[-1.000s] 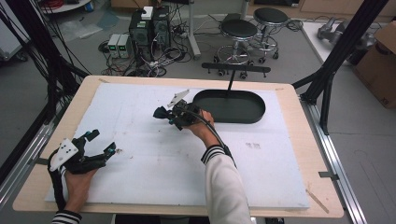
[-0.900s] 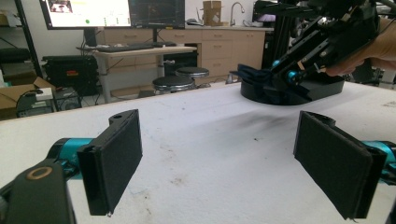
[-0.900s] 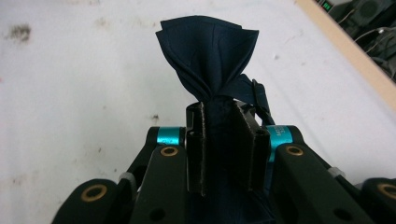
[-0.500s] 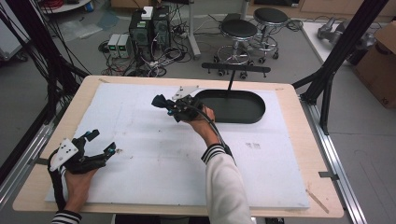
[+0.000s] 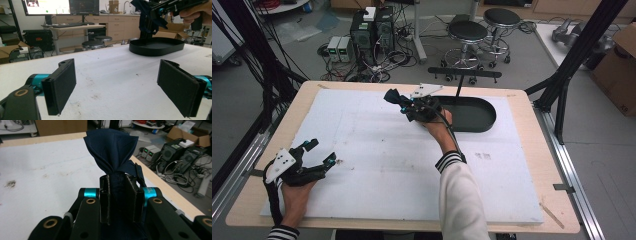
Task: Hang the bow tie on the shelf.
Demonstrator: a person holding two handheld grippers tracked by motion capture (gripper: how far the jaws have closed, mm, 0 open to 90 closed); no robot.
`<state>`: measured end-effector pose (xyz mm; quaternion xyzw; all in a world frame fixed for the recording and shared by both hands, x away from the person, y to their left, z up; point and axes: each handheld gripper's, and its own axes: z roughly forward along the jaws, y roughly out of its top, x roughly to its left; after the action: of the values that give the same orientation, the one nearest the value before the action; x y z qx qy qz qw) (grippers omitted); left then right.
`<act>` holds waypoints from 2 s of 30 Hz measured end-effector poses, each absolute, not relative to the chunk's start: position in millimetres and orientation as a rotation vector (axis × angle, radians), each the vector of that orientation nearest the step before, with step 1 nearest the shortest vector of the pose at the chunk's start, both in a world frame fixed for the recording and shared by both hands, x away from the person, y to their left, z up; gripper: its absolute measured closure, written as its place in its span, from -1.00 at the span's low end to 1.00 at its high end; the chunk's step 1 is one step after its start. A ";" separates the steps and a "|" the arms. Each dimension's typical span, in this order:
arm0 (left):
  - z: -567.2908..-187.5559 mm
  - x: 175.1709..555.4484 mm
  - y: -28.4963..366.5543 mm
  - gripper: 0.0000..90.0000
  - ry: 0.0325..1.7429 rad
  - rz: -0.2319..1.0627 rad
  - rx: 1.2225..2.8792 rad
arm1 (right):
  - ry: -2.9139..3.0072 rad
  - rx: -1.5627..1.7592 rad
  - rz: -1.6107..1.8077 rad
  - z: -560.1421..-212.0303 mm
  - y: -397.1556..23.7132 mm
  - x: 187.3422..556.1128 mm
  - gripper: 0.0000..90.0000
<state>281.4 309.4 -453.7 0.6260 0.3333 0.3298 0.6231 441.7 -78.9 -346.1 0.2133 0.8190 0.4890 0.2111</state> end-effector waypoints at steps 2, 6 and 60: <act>-453.7 281.3 309.4 -0.65 0.765 0.757 1.439 | 2.255 0.603 1.364 -342.9 -84.7 441.5 0.68; -453.7 281.4 309.3 -0.65 0.765 0.758 1.438 | 2.216 0.618 1.381 -337.6 -93.1 440.6 0.68; -453.7 281.4 309.4 -0.65 0.765 0.756 1.438 | 1.845 0.845 1.440 -298.8 -139.3 451.4 0.68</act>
<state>281.4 309.4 -453.7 0.6263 0.3331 0.3293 0.6232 451.4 -139.3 -298.8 0.3218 0.7023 0.5480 0.3209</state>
